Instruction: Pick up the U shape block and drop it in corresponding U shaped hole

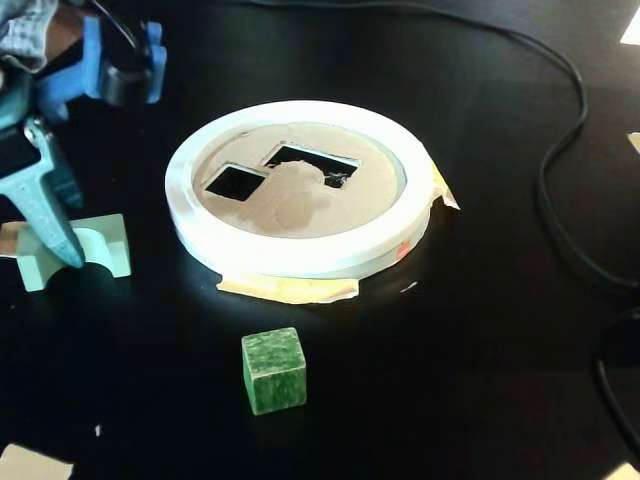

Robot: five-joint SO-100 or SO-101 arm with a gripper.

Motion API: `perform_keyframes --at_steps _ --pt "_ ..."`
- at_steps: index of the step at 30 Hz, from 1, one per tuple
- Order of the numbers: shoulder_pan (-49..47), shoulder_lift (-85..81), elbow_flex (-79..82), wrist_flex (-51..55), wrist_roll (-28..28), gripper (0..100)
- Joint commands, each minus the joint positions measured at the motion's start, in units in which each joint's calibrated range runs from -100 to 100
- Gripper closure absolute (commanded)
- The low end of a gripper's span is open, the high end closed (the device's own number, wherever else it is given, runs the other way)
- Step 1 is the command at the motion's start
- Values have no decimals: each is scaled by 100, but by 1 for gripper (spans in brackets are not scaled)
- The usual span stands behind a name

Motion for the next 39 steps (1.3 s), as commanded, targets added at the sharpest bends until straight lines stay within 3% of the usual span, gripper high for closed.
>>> perform_keyframes --at_steps 1,8,11,19,22,39 --pt "33 -19 -22 -188 15 32" --pt "46 -19 296 -419 15 32" --pt "21 -19 406 -730 15 36" --pt "-41 -118 406 -821 20 87" --pt "9 -118 378 -821 20 98" --pt "21 -136 41 -720 15 99"
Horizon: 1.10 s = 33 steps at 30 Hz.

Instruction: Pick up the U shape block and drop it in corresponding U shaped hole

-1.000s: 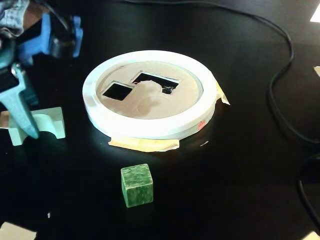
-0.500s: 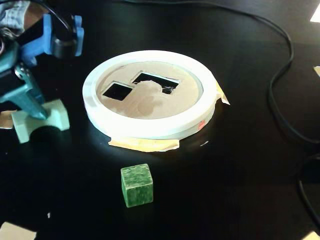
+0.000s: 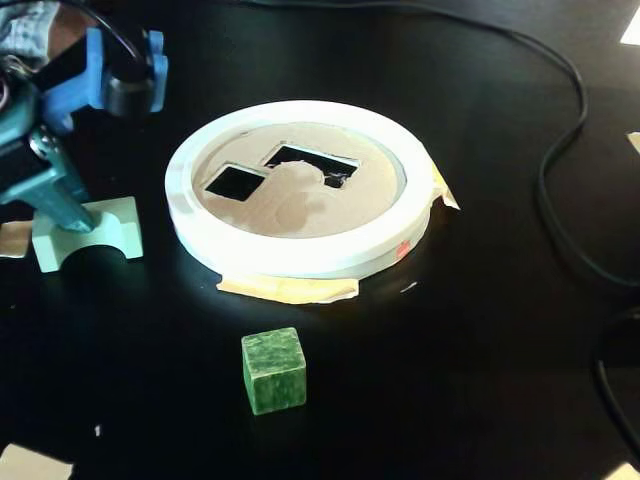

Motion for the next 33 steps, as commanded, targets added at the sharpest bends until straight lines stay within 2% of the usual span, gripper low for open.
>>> perform_keyframes --at_steps 1,16,19,26,33 --pt "-14 -136 -552 -59 10 99" --pt "24 348 -3430 533 -44 99" --pt "-39 1145 -4195 533 -44 99" --pt "-1 4172 -6699 543 -88 99" --pt "48 6438 -8403 533 -728 99"
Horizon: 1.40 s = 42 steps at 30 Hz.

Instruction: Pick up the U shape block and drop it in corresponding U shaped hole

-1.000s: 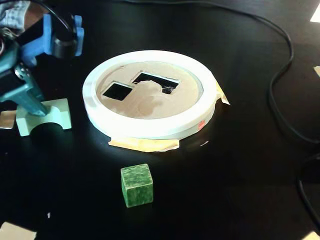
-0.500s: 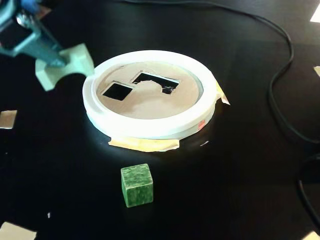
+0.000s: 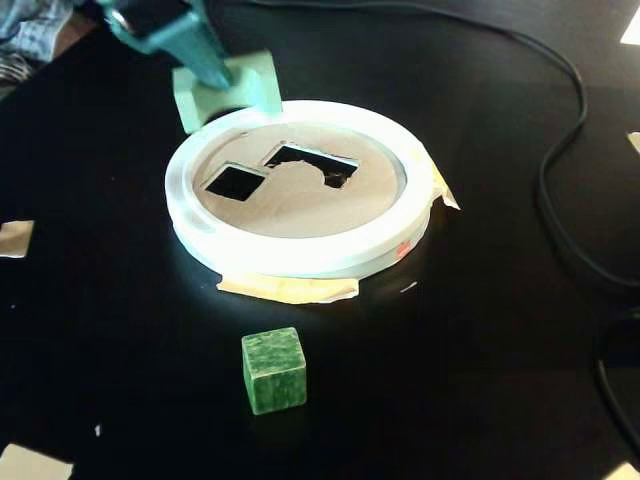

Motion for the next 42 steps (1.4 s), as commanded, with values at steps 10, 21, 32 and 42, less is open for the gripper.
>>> perform_keyframes --at_steps 10,21,32,42 --pt "-61 3506 -3981 19 -1177 99" --pt "-86 3963 -4318 159 -1670 99" --pt "-236 3757 -3926 751 -1719 99" --pt "-461 3954 -3981 741 -1812 99"
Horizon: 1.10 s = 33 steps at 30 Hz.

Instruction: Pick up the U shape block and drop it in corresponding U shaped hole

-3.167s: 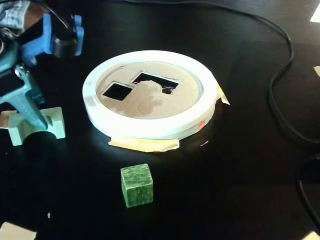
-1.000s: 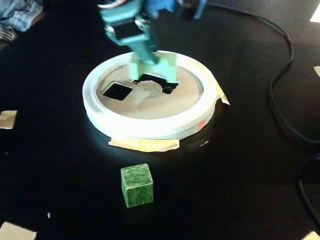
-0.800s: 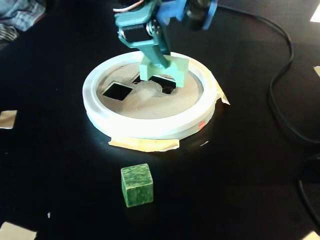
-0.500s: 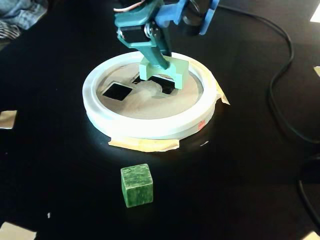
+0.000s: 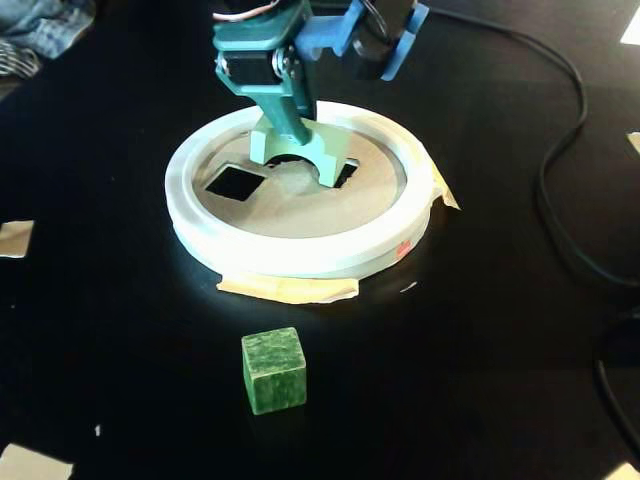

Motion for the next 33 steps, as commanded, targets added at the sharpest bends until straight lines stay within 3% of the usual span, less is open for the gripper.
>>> perform_keyframes --at_steps 1,23,26,29,33 --pt "-184 -23 -259 -25 -107 99" --pt "-121 210 -259 -939 230 98" --pt "-121 157 -259 -909 244 87" --pt "-121 139 -259 -868 288 64" --pt "-121 22 -232 -798 288 46"
